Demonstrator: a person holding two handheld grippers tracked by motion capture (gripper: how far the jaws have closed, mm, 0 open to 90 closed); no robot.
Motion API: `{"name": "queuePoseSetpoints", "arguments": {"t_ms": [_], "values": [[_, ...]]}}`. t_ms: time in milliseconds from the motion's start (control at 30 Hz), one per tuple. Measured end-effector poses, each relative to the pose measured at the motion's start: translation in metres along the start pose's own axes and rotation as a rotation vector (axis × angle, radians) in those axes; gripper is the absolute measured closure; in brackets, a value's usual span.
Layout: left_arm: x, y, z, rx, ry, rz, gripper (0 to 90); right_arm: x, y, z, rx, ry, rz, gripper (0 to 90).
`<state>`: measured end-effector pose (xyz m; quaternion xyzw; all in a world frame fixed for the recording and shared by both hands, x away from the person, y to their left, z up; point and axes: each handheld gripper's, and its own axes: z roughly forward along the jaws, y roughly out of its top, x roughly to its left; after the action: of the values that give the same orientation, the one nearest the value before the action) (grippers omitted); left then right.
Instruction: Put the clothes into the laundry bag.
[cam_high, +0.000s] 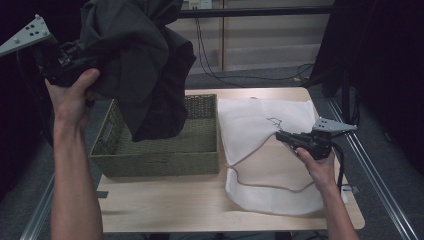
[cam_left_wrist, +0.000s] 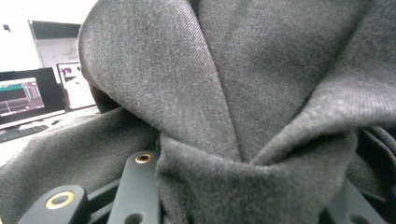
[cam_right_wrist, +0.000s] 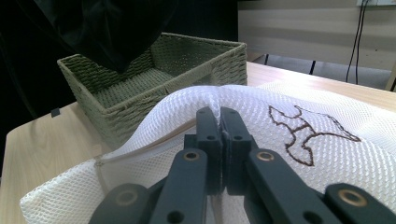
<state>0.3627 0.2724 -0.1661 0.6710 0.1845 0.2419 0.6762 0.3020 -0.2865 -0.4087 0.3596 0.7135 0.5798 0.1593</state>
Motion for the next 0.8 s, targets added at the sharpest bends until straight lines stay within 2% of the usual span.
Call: {"name": "queuePoseSetpoints", "arguments": {"t_ms": [100,200,300,467,600,800], "values": [[-0.003,0.008,-0.001,-0.008,0.003,0.011,59.9,0.000,0.000,0.001,0.000,0.004,0.001,88.4],[-0.006,0.016,-0.002,-0.037,0.004,0.002,59.9,0.001,0.000,0.001,0.002,0.004,0.000,88.4],[-0.009,0.024,-0.004,-0.039,-0.004,0.026,59.9,0.000,0.000,0.001,0.000,0.003,-0.001,88.4],[-0.018,0.032,-0.004,-0.054,-0.017,0.035,59.9,0.001,0.000,0.002,0.004,0.003,0.001,88.4],[-0.024,0.036,-0.002,-0.085,0.005,0.038,60.0,0.001,0.000,0.002,0.004,0.005,-0.001,88.4],[-0.035,0.047,0.002,-0.085,-0.028,0.060,60.0,0.001,0.000,0.003,0.006,0.005,0.001,88.4]]}}
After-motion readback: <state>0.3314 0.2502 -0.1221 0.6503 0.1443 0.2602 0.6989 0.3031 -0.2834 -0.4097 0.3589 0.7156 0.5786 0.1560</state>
